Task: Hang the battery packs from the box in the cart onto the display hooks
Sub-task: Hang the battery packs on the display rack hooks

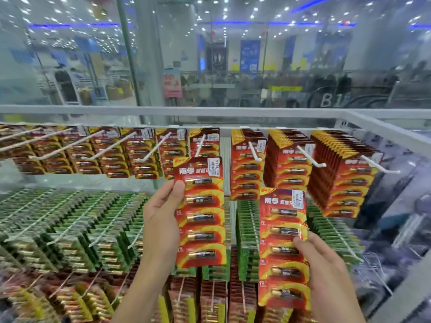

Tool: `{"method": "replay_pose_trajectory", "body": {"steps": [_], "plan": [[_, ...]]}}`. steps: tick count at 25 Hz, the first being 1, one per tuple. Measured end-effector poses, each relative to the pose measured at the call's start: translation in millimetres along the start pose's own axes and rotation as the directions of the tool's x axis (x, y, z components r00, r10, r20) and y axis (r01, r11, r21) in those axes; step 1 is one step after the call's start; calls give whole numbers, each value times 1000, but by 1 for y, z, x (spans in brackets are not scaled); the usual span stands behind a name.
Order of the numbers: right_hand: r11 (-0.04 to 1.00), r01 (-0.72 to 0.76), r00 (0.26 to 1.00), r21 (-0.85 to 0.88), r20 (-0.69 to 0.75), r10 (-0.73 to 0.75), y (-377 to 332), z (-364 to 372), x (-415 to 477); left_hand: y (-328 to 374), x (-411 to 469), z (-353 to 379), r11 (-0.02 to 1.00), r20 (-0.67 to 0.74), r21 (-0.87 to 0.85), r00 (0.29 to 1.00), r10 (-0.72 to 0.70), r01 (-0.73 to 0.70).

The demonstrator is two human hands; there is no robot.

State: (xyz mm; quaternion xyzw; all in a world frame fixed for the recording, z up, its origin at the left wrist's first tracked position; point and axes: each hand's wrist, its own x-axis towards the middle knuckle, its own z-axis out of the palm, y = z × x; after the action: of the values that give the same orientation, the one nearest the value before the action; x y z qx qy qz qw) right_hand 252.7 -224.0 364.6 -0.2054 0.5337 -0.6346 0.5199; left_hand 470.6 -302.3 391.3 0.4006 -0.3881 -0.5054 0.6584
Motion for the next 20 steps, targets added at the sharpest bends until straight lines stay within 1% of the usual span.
{"method": "replay_pose_trajectory", "body": {"steps": [6, 8, 11, 14, 17, 20], "plan": [[1000, 13, 1000, -20, 22, -13, -1, 1, 3, 4, 11, 3, 1000, -34, 30, 999, 2, -1], [1000, 17, 1000, -17, 0, -17, 0, -2, 6, 4, 14, 4, 1000, -30, 26, 999, -11, 12], [998, 43, 999, -47, 22, -42, -6, -3, 6, 4, 28, 7, 998, 0, 56, 1000, -22, 22], [991, 116, 993, -66, 28, -114, -16, -5, 4, -7, 57, 15, 994, 32, 102, 999, -31, 27], [976, 213, 976, -49, -34, -215, -30, -13, 2, -20, 96, 29, 988, 26, 151, 999, -38, 33], [954, 283, 957, -101, -37, -288, -43, -20, 5, -27, 128, 41, 985, 13, 173, 1000, -26, 24]]}}
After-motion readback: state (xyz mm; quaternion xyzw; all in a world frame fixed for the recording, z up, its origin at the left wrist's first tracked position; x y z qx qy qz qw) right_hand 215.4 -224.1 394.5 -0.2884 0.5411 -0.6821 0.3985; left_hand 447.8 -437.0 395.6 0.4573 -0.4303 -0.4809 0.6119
